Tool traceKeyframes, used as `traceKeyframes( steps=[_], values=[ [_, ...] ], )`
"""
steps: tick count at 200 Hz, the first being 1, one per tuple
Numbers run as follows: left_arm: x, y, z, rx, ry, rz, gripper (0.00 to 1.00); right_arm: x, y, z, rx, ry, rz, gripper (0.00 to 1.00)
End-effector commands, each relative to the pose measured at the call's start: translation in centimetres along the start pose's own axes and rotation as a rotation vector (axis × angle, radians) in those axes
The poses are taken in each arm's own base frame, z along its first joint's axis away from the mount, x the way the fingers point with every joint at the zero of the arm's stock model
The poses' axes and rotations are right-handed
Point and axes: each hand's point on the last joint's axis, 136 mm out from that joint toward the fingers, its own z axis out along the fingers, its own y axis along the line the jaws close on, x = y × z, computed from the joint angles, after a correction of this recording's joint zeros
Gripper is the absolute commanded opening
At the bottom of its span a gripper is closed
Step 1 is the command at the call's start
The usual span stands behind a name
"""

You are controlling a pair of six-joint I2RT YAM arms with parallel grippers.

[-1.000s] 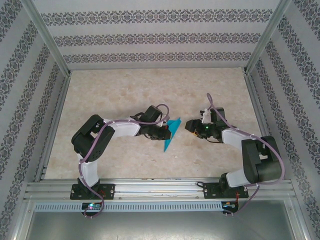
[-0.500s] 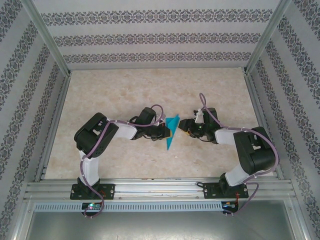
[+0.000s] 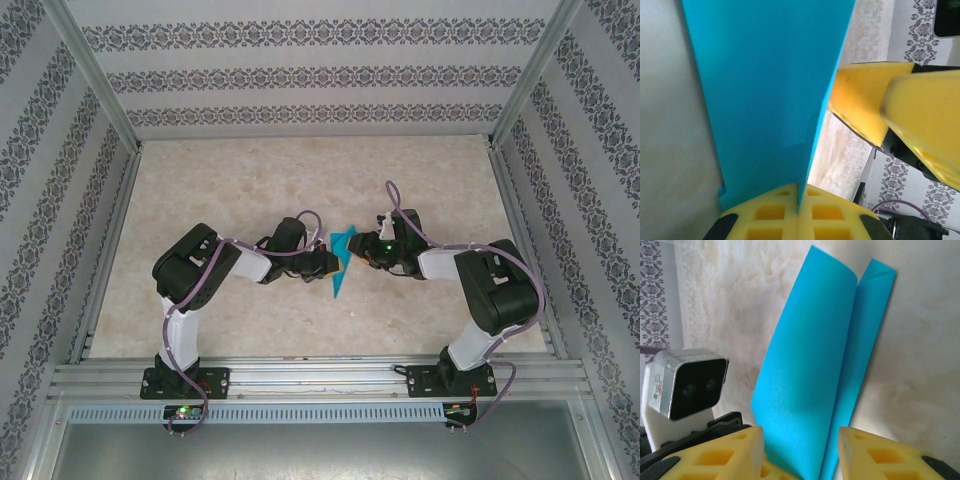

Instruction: Fold a paper plane with a square sheet of paper (fold left side to right side)

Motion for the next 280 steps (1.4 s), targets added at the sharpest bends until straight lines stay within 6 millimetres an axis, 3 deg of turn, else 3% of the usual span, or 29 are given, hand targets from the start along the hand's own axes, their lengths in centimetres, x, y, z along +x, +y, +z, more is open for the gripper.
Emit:
traceKeyframes(
  steps=[1, 68, 166, 223, 280],
  values=[
    [-0.6, -0.2, -0.1, 0.046, -0.017, -0.003, 0.00, -1.0, 0.6, 0.7, 0.002, -0.021, -0.006, 0.43],
    [-0.7, 0.1, -0.1, 0.047, -0.022, -0.014, 0.00, -1.1, 0.6, 2.0, 0.006, 0.002, -0.009, 0.43],
    [-0.7, 0.5, 0.0, 0.049, -0.023, -0.033, 0.02, -0.1, -1.5, 3.1, 0.076, 0.041, 0.023, 0.41],
    [-0.7, 0.1, -0.2, 0.053, -0.031, -0.021, 0.11, 1.1, -3.9, 3.2, 0.211, 0.089, 0.025, 0.39],
    [-0.8, 0.2, -1.3, 0.023, -0.046, -0.012, 0.27, 1.3, -4.3, 3.5, 0.223, 0.102, 0.034, 0.37]
  ],
)
